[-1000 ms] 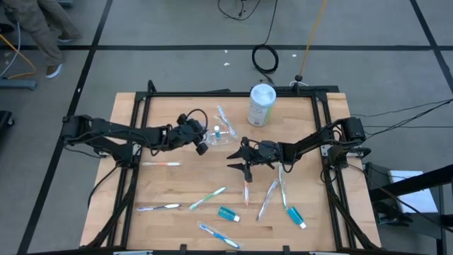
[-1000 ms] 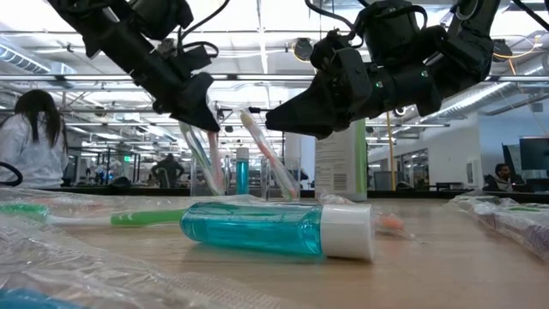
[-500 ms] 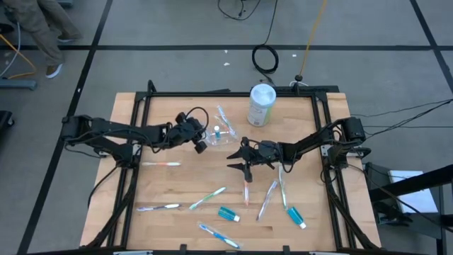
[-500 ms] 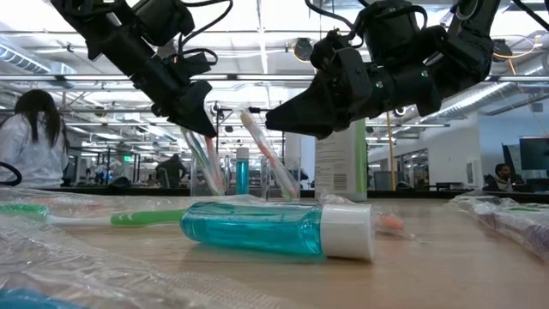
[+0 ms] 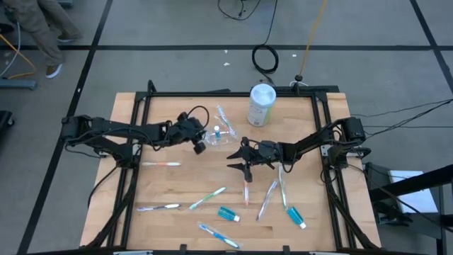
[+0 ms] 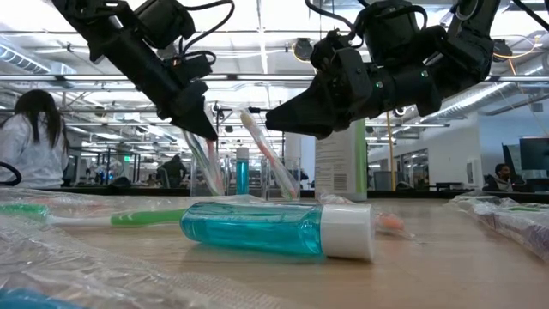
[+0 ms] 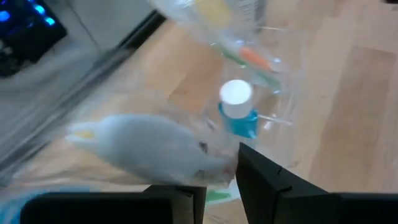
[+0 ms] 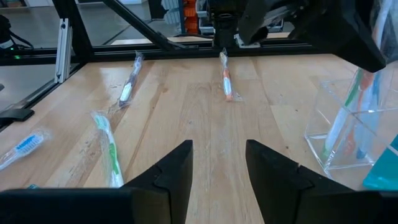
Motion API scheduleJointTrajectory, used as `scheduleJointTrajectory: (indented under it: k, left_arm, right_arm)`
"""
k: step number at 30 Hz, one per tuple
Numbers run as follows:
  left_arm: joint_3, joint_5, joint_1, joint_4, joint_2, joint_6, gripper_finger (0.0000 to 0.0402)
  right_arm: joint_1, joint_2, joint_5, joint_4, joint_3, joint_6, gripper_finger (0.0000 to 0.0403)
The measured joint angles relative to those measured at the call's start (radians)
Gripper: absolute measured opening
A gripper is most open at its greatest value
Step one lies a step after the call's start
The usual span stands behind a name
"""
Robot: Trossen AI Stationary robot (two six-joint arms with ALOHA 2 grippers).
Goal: Pick & Place toothbrushing station
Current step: Put the orange toothbrush into the transparent organizer
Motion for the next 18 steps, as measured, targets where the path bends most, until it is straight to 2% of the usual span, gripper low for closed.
scheduleJointTrajectory:
  k: [4,9,13,15,18]
  left_arm:
    - [0.0,-0.009,0.0,0.008,0.0,0.058,0.0086]
    - [0.0,0.022,0.0,0.0,0.0,0.02,0.0086]
    - [0.0,0.021,0.002,0.0,0.0,0.058,0.0086]
    - [0.0,0.023,0.007,-0.003,0.0,0.044,0.0091]
    - [0.0,0.022,0.009,-0.01,0.0,0.017,0.0114]
  right_arm:
    - [0.0,0.0,0.0,0.0,0.0,0.0,0.0141]
    - [0.0,0.0,-0.003,0.0,0.0,0.0,0.0141]
    - [0.0,-0.019,-0.005,-0.022,0.0,0.06,0.0141]
    - [0.004,-0.054,-0.006,-0.074,0.0,0.075,0.0141]
    - [0.017,-0.132,-0.002,-0.255,0.0,0.043,0.0141]
